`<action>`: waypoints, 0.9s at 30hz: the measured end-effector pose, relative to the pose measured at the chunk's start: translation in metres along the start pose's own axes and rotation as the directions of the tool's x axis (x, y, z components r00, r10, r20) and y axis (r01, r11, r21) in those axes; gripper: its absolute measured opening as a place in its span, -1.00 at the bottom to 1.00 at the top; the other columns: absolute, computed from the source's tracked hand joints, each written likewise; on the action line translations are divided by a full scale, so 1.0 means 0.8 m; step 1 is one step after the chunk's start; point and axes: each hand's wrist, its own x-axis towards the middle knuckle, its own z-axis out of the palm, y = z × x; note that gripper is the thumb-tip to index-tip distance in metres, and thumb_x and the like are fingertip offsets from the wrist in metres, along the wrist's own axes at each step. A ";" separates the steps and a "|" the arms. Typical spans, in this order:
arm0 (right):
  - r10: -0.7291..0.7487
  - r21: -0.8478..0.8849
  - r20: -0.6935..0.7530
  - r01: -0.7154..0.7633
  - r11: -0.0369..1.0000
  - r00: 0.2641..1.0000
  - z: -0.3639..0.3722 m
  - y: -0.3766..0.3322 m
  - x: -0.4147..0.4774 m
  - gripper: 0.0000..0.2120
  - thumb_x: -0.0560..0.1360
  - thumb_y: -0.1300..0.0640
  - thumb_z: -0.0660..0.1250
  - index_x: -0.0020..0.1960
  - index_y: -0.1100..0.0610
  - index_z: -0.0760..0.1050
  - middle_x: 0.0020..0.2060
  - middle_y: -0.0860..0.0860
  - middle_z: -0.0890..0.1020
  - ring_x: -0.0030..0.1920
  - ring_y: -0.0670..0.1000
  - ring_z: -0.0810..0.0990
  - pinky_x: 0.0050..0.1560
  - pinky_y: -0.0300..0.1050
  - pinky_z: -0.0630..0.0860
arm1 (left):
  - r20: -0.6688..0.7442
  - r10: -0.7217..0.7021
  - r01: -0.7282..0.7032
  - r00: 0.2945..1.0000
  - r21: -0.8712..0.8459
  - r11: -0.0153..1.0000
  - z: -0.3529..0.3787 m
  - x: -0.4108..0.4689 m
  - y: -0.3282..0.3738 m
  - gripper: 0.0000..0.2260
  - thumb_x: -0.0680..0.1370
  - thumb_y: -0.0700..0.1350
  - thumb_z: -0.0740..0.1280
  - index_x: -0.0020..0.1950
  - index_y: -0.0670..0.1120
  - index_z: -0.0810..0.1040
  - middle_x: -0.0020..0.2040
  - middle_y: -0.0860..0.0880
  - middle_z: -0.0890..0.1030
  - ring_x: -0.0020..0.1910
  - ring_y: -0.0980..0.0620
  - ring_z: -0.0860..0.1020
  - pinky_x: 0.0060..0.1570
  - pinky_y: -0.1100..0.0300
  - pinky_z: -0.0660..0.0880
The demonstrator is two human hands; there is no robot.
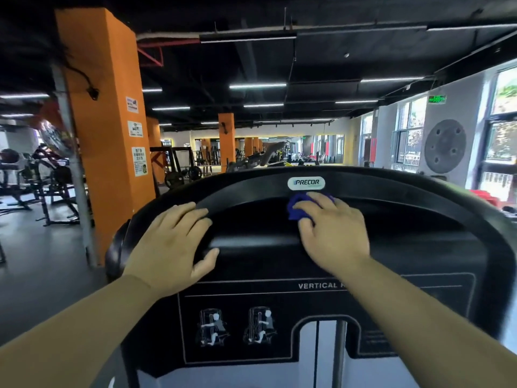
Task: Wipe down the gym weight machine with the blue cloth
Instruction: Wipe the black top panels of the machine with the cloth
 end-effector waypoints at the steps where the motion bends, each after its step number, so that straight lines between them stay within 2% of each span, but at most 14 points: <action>1: -0.063 0.011 -0.006 0.063 0.998 0.998 0.005 -0.010 -0.009 -0.46 0.45 -0.08 -0.07 0.26 -0.13 0.55 0.37 -0.06 0.50 0.31 0.19 0.48 0.25 0.10 0.41 | -0.005 0.021 -0.021 1.000 -0.003 1.000 0.000 -0.001 0.001 -0.53 0.52 0.13 0.18 0.14 -0.19 0.63 0.18 -0.13 0.62 0.23 -0.14 0.54 0.35 -0.05 0.32; 4: -0.341 0.180 -0.011 0.338 0.924 0.940 0.008 -0.014 -0.043 -0.50 0.46 0.03 0.10 0.38 -0.18 0.44 0.48 -0.08 0.37 0.47 0.14 0.33 0.42 0.09 0.31 | -0.055 0.095 -0.097 0.994 -0.023 0.995 0.002 -0.009 0.000 -0.56 0.53 0.11 0.18 0.23 -0.16 0.55 0.23 -0.14 0.59 0.15 -0.14 0.59 0.37 -0.06 0.29; 5: -0.364 0.312 0.006 0.344 0.886 0.931 0.000 -0.013 -0.047 -0.43 0.47 0.10 0.15 0.45 -0.23 0.33 0.51 -0.11 0.29 0.51 0.05 0.26 0.47 0.02 0.26 | -0.070 0.114 -0.116 0.991 -0.039 0.992 0.002 -0.010 0.000 -0.54 0.53 0.13 0.19 0.31 -0.14 0.47 0.31 -0.17 0.53 0.16 -0.15 0.59 0.37 -0.08 0.30; 6: -0.340 0.497 0.047 0.273 0.824 0.939 -0.009 -0.015 -0.044 -0.32 0.48 0.19 0.20 0.50 -0.31 0.18 0.53 -0.16 0.23 0.51 -0.08 0.23 0.48 -0.07 0.25 | -0.083 0.122 -0.128 0.989 -0.066 0.990 0.002 -0.010 0.002 -0.49 0.53 0.14 0.21 0.38 -0.13 0.39 0.40 -0.20 0.44 0.20 -0.18 0.56 0.36 -0.10 0.32; 8: -0.286 0.808 0.210 -0.002 0.589 0.935 -0.025 -0.028 -0.033 -0.07 0.49 0.35 0.30 0.48 -0.45 -0.06 0.50 -0.25 0.17 0.43 -0.32 0.25 0.38 -0.16 0.40 | -0.123 0.115 -0.134 0.986 -0.159 0.978 -0.004 -0.003 0.016 -0.38 0.51 0.16 0.25 0.48 -0.11 0.25 0.51 -0.26 0.25 0.31 -0.22 0.47 0.34 -0.10 0.35; 9: -0.284 0.869 0.263 -0.099 0.484 0.922 -0.029 -0.033 -0.028 0.02 0.48 0.40 0.36 0.47 -0.47 -0.10 0.46 -0.27 0.17 0.39 -0.37 0.27 0.30 -0.15 0.49 | -0.139 0.116 -0.145 0.983 -0.219 0.965 -0.009 0.005 0.028 -0.35 0.51 0.16 0.27 0.51 -0.10 0.20 0.54 -0.26 0.18 0.36 -0.22 0.42 0.34 -0.07 0.34; 10: -0.280 0.887 0.288 -0.145 0.438 0.916 -0.029 -0.032 -0.023 0.06 0.45 0.41 0.41 0.48 -0.45 -0.10 0.46 -0.25 0.17 0.39 -0.37 0.28 0.23 -0.16 0.53 | -0.148 0.135 -0.171 0.980 -0.267 0.948 -0.013 0.014 0.044 -0.34 0.51 0.14 0.28 0.54 -0.07 0.17 0.56 -0.23 0.15 0.39 -0.20 0.39 0.35 -0.03 0.33; 12: -0.212 0.862 0.288 -0.156 0.481 0.934 -0.031 -0.016 -0.018 0.02 0.37 0.31 0.52 0.53 -0.33 0.03 0.51 -0.17 0.20 0.45 -0.26 0.25 0.30 -0.24 0.44 | -0.125 0.200 -0.229 0.972 -0.305 0.924 -0.014 0.034 0.074 -0.40 0.55 0.11 0.26 0.55 0.00 0.20 0.56 -0.15 0.22 0.42 -0.13 0.37 0.39 -0.01 0.32; 15: -0.047 0.672 0.213 -0.111 0.732 0.976 -0.040 0.016 -0.019 -0.24 0.25 -0.03 0.59 0.39 -0.22 0.40 0.46 -0.17 0.35 0.43 -0.22 0.30 0.48 -0.15 0.22 | -0.066 0.223 -0.232 0.973 -0.253 0.939 -0.006 0.044 0.097 -0.60 0.53 0.01 0.30 0.37 0.02 0.49 0.35 -0.08 0.51 0.31 -0.13 0.48 0.24 -0.12 0.48; 17: -0.064 0.564 0.186 -0.053 0.824 0.981 -0.039 0.023 -0.023 -0.46 0.36 0.02 0.56 0.29 -0.19 0.49 0.44 -0.19 0.37 0.42 -0.24 0.29 0.42 -0.28 0.18 | -0.025 0.140 -0.142 0.990 -0.186 0.972 -0.008 0.035 0.080 -0.65 0.43 -0.09 0.46 0.21 -0.04 0.60 0.20 -0.12 0.59 0.15 -0.19 0.55 0.07 -0.10 0.55; 19: -0.136 0.443 0.179 0.043 0.895 0.974 -0.028 0.017 -0.028 -0.57 0.48 0.03 0.45 0.32 -0.16 0.47 0.44 -0.18 0.38 0.48 -0.23 0.20 0.43 -0.26 0.13 | -0.004 -0.022 0.021 1.000 -0.105 0.994 -0.011 0.014 0.044 -0.68 0.41 -0.07 0.43 0.15 -0.07 0.60 0.16 -0.13 0.60 0.11 -0.22 0.56 0.10 -0.10 0.50; 21: -0.146 0.322 0.151 0.091 0.942 0.978 -0.017 0.008 -0.030 -0.57 0.54 0.02 0.33 0.40 -0.11 0.41 0.46 -0.16 0.37 0.51 -0.18 0.15 0.49 -0.21 0.04 | -0.010 -0.162 0.161 0.987 -0.073 0.984 -0.015 -0.013 0.022 -0.66 0.47 0.01 0.25 0.18 -0.08 0.57 0.22 -0.11 0.57 0.23 -0.20 0.51 0.32 -0.11 0.32; 23: -0.170 0.221 0.119 0.141 0.965 0.978 -0.012 0.002 -0.033 -0.55 0.57 0.03 0.25 0.46 -0.07 0.34 0.49 -0.12 0.34 0.53 -0.13 0.16 0.51 -0.15 -0.02 | 0.005 -0.255 0.254 0.967 -0.092 0.963 -0.013 -0.032 0.037 -0.58 0.49 0.07 0.17 0.21 -0.13 0.55 0.30 -0.14 0.52 0.34 -0.18 0.43 0.45 -0.12 0.18; 27: -0.210 0.237 0.139 0.173 0.956 0.968 -0.014 0.001 -0.036 -0.57 0.62 0.05 0.19 0.48 -0.06 0.32 0.51 -0.13 0.29 0.53 -0.15 0.14 0.51 -0.19 -0.03 | 0.005 -0.345 0.338 0.938 -0.223 0.914 -0.006 -0.004 0.090 -0.57 0.55 0.14 0.14 0.24 -0.10 0.53 0.29 -0.09 0.53 0.34 -0.16 0.42 0.44 -0.17 0.22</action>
